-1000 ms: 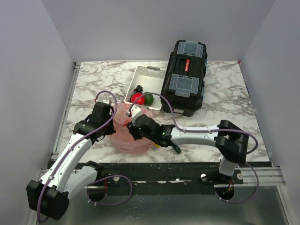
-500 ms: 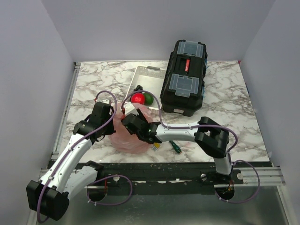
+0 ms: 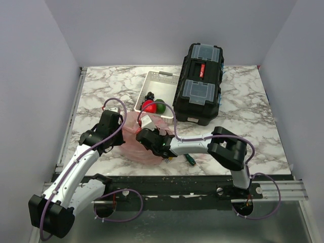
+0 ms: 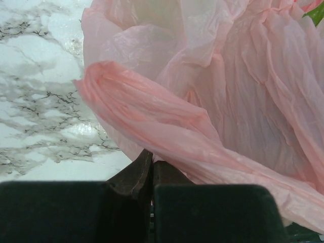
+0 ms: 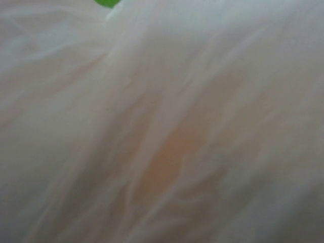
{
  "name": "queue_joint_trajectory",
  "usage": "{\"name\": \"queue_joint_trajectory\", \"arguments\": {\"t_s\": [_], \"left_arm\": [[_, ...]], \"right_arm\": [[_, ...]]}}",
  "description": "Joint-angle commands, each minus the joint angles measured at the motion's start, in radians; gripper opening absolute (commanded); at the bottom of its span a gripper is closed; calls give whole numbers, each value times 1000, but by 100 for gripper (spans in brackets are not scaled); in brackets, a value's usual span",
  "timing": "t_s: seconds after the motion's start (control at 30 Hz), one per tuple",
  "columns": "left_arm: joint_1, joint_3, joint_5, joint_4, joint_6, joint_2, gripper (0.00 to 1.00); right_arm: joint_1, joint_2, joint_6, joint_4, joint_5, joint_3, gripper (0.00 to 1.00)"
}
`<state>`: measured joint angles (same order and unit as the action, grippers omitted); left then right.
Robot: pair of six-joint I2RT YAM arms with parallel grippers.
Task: Take the fake fruits out of the plastic bag
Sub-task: Take out the fake fruit from the plastic bag.
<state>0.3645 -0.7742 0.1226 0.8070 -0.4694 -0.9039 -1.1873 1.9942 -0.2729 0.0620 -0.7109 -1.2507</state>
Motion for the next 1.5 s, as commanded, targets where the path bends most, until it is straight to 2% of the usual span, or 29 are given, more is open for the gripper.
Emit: {"name": "queue_joint_trajectory", "arguments": {"t_s": [0.0,0.1,0.3,0.7,0.87,1.2,1.47], "left_arm": [[5,-24,2,1,-2,3,0],[4,-24,2,3,-2,3,0],[5,-25,5,4,-3,5,0],[8,-24,3,3,-3,2,0],[10,-24,3,3,-3,4,0],[11,-24,5,4,-4,-1,0],[11,-25,8,6,-5,-6,0]], "right_arm": [[3,55,-42,-15,-3,29,82],[2,72,-39,-30,23,16,77],[2,46,-16,-75,75,10,50],[2,-180,16,-317,340,141,23],[3,-240,7,-380,427,192,16],[2,-354,-10,-553,643,317,12],[2,-476,-8,-574,677,345,10]]}}
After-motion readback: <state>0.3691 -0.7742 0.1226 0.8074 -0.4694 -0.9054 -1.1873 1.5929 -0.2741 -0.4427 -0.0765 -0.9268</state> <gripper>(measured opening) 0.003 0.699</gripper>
